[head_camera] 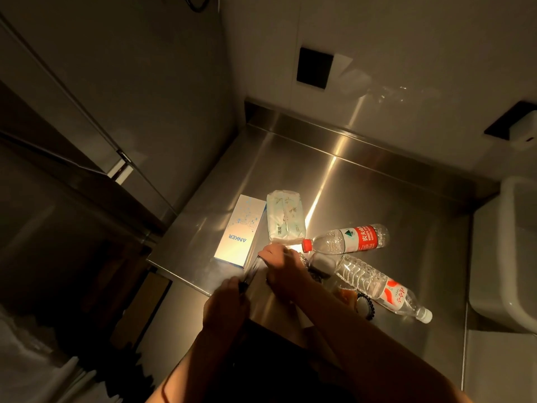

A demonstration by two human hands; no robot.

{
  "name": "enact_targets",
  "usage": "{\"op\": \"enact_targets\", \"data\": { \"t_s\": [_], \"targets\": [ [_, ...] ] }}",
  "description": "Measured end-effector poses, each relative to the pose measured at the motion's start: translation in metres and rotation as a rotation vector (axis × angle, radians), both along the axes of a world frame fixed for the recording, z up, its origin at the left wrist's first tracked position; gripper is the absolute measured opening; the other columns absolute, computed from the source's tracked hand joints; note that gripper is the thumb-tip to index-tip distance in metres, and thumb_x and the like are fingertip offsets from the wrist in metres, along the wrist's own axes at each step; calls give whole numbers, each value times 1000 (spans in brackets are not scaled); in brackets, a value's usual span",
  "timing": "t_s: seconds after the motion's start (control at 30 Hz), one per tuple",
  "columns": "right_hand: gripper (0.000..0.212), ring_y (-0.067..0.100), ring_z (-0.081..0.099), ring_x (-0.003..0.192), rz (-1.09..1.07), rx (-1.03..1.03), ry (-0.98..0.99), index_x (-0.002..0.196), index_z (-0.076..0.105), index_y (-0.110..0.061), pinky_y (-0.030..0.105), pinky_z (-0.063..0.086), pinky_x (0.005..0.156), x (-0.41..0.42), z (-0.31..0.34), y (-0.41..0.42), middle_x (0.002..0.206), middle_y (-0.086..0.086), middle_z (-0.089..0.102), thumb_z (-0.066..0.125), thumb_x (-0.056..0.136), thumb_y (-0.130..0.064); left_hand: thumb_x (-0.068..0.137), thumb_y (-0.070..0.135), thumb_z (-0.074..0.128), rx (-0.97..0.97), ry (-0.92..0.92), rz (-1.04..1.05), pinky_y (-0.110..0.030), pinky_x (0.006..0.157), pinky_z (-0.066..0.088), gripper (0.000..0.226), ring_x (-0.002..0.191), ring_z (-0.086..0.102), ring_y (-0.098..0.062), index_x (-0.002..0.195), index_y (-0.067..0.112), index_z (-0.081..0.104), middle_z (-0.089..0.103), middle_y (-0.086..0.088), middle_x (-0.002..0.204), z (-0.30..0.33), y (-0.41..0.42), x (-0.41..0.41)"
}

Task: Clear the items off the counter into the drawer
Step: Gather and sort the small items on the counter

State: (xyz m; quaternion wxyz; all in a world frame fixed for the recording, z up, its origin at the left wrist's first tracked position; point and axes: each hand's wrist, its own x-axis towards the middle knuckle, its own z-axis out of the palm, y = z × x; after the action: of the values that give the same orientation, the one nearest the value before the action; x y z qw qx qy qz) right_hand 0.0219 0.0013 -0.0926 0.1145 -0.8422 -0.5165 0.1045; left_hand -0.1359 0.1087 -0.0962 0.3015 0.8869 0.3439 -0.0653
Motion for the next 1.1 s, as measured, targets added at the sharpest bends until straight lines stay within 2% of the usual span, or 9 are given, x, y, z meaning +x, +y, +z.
{"op": "enact_targets", "data": {
  "t_s": [0.13, 0.2, 0.27, 0.37, 0.53, 0.7, 0.8, 1.0, 1.1],
  "targets": [
    [38, 35, 64, 95, 30, 209, 60, 108, 71, 3, 40, 53, 78, 6, 1, 1, 103, 18, 71, 58, 72, 5, 94, 28, 65, -50, -8, 61, -16, 80, 50, 15, 88, 61, -4, 107, 33, 69, 69, 12, 101, 5, 3, -4],
    [41, 32, 60, 94, 53, 222, 63, 108, 70, 0, 39, 51, 76, 5, 5, 1, 104, 13, 69, 55, 69, 0, 94, 25, 61, -43, -27, 44, -16, 69, 44, 9, 83, 61, -9, 97, 31, 68, 68, 10, 94, 8, 3, -3],
    [49, 27, 56, 106, 48, 129, 77, 120, 66, -8, 41, 48, 84, 6, 8, -1, 119, 8, 66, 56, 72, -9, 95, 22, 57, -42, -33, 13, -22, 66, 40, 10, 83, 61, -17, 88, 28, 62, 67, 5, 91, 12, 3, -2],
    [58, 21, 45, 129, 23, -42, 138, 140, 52, -20, 39, 38, 105, 7, 12, -1, 143, -1, 51, 58, 82, -16, 98, 24, 54, -22, -7, -12, -31, 75, 43, 9, 94, 62, -25, 98, 24, 62, 68, 0, 101, 19, 2, -2],
    [52, 23, 38, 133, -8, -109, 254, 143, 47, -21, 42, 34, 112, 8, 26, -1, 146, 0, 45, 53, 92, -15, 97, 36, 51, -41, -99, 116, -33, 71, 50, 21, 87, 66, -21, 97, 25, 69, 73, 1, 94, 32, -9, 0],
    [17, 24, 59, 104, -73, 1, 331, 105, 64, -21, 41, 51, 88, 6, 37, -13, 110, 1, 61, 51, 93, -21, 98, 22, 65, -50, -172, 225, -28, 86, 54, 25, 89, 68, -11, 122, 25, 72, 76, 5, 102, 49, -21, -1],
    [19, 21, 64, 79, -155, 71, 510, 87, 64, -23, 42, 56, 74, 1, 46, -15, 84, -1, 66, 47, 93, -28, 97, 23, 68, -57, -220, 255, -31, 87, 57, 26, 86, 68, -7, 122, 23, 72, 75, 6, 98, 60, -31, 3],
    [17, 15, 70, 66, -407, 254, 984, 92, 72, -17, 33, 56, 64, 0, 58, -19, 78, 4, 74, 67, 92, -32, 94, 24, 72, -80, -345, 339, -23, 74, 56, 25, 77, 68, -4, 118, 25, 74, 72, 15, 87, 75, -54, 15],
    [24, 16, 70, 62, -497, 314, 1083, 99, 70, -10, 30, 56, 60, -2, 59, -30, 79, 9, 74, 76, 87, -30, 91, 28, 74, -55, -381, 322, -13, 64, 47, 24, 75, 66, 4, 115, 31, 75, 69, 22, 76, 74, -69, 23]
  ]
}}
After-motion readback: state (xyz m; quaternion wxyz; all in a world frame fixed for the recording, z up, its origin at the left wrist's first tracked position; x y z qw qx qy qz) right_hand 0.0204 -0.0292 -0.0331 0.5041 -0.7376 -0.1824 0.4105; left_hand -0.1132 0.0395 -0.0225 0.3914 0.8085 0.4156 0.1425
